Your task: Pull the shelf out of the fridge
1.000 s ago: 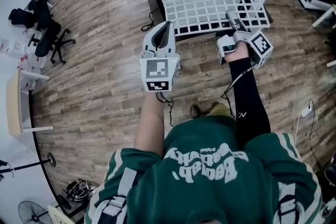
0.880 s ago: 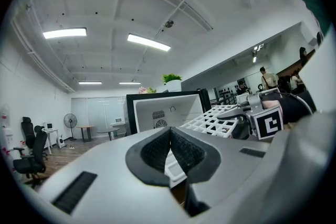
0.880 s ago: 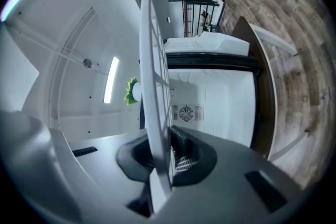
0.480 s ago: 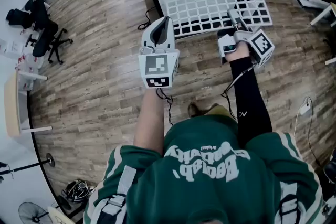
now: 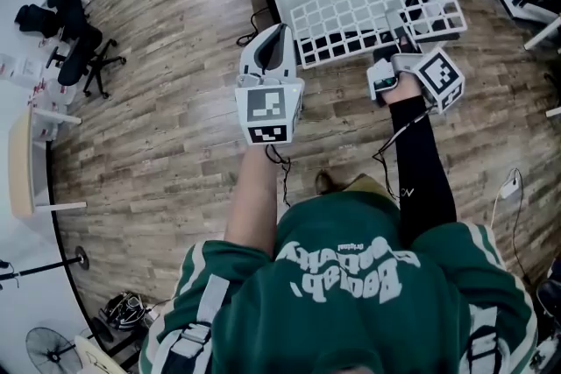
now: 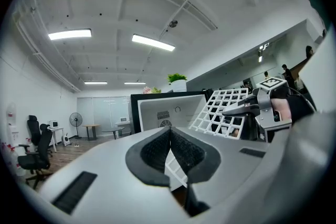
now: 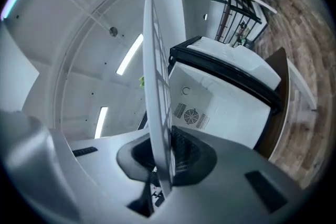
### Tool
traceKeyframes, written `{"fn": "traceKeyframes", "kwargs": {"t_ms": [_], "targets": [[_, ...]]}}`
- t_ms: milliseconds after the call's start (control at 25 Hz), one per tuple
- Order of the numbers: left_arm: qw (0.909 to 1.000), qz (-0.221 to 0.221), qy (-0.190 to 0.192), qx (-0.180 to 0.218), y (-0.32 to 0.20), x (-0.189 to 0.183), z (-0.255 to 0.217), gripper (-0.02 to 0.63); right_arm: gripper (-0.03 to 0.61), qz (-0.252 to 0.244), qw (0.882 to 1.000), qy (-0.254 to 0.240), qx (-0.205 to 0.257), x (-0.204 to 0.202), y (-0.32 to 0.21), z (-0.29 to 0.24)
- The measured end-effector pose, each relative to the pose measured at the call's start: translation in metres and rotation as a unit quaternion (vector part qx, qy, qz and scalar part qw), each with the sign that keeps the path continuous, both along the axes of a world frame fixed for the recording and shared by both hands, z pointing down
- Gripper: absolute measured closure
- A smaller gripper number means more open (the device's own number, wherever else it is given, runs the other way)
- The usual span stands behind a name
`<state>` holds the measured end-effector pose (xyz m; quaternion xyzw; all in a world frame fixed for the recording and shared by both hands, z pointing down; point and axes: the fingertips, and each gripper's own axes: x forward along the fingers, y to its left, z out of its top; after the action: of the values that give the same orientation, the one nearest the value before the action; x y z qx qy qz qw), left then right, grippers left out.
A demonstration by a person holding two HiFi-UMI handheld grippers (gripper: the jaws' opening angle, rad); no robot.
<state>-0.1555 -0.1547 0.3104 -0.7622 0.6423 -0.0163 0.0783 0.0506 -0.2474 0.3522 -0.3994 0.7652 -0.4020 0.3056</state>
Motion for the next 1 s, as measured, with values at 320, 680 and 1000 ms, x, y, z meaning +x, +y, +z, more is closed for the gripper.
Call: {"fn": "traceKeyframes", "kwargs": {"t_ms": [320,680,1000], "targets": [[0.9999,-0.010,0.003,-0.009,-0.002,-0.006,0.004,0.597,0.540,0.017,0.988,0.144,0.051,-0.013,0.009,-0.014],[0.9999,-0.010,0.001,-0.005,-0.005,-0.005,0.002,0.597,0.540,0.041,0.947,0.299,0.114,-0.021,0.016,-0.022],[0.9997,0.002,-0.026,-0.001,-0.005,0.005,0.006,0.597,0.540,0.036,0.914,0.373,0.153,-0.032,0.021,-0.014]]}}
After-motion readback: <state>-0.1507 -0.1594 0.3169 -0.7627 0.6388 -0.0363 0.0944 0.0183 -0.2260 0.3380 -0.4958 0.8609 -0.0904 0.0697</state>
